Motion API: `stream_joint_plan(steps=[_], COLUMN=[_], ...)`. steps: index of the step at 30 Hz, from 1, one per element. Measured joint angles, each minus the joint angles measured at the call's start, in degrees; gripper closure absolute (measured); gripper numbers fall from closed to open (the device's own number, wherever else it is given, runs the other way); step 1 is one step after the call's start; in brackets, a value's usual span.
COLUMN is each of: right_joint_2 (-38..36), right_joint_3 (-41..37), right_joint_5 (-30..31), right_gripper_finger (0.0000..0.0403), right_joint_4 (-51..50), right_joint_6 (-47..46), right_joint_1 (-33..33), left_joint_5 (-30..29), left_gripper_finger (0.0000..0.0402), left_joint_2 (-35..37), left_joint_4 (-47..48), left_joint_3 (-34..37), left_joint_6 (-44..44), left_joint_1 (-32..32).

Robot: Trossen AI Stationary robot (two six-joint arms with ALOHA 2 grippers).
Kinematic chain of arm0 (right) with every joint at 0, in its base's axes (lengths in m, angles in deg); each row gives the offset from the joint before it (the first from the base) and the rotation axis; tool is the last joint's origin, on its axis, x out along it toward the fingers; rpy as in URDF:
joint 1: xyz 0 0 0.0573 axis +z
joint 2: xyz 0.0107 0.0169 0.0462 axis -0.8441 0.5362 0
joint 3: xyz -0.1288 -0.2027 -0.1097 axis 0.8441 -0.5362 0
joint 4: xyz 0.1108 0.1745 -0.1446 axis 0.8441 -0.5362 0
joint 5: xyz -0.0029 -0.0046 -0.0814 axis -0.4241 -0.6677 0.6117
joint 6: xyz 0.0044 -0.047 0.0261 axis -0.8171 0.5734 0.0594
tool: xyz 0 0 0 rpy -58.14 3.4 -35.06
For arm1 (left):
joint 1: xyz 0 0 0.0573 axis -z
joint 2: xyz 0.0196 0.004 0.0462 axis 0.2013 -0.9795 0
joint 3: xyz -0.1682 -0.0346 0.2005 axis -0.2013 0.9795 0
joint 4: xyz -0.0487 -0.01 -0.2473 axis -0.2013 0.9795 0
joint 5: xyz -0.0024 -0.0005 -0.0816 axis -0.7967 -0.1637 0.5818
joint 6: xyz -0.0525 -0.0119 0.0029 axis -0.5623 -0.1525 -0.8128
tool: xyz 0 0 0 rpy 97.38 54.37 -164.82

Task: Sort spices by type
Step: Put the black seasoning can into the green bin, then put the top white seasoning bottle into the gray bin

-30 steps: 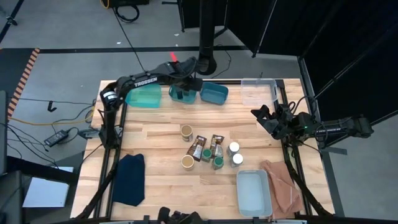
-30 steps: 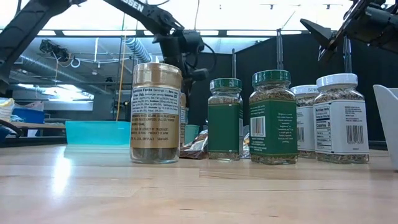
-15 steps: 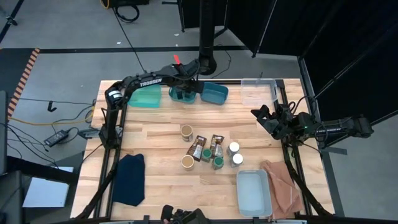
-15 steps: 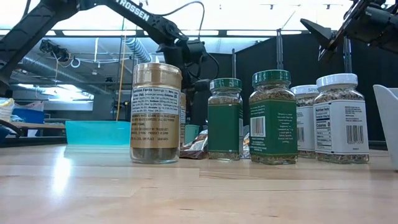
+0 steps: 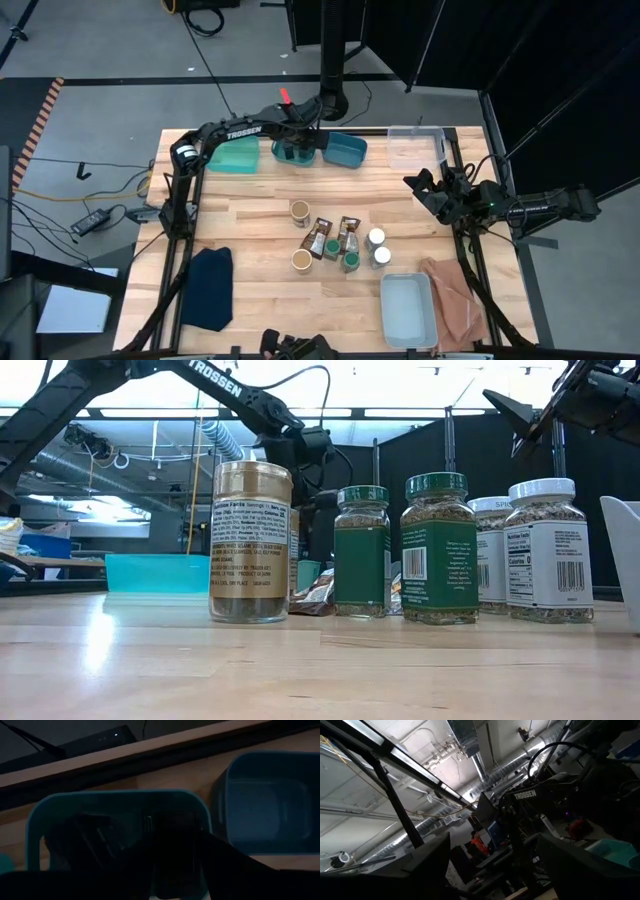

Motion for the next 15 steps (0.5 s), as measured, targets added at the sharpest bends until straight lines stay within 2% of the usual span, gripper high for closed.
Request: stream_joint_plan(steps=[9, 15], right_joint_2=[0.0, 0.0], right_joint_3=[0.0, 0.0], right_joint_5=[-0.1, -0.1], right_gripper_finger=[0.0096, 0.0096], right_joint_4=[0.0, 0.0], right_joint_6=[0.0, 0.0], right_joint_1=[0.0, 0.0], left_joint_5=[-0.1, 2.5], left_gripper_finger=[0.0187, 0.0149], left_joint_2=[0.0, 0.0], left_joint_4=[-0.4, 0.1], left_joint_3=[0.0, -0.4], left_joint_6=[0.0, 1.5], left_joint_1=[0.0, 0.0])
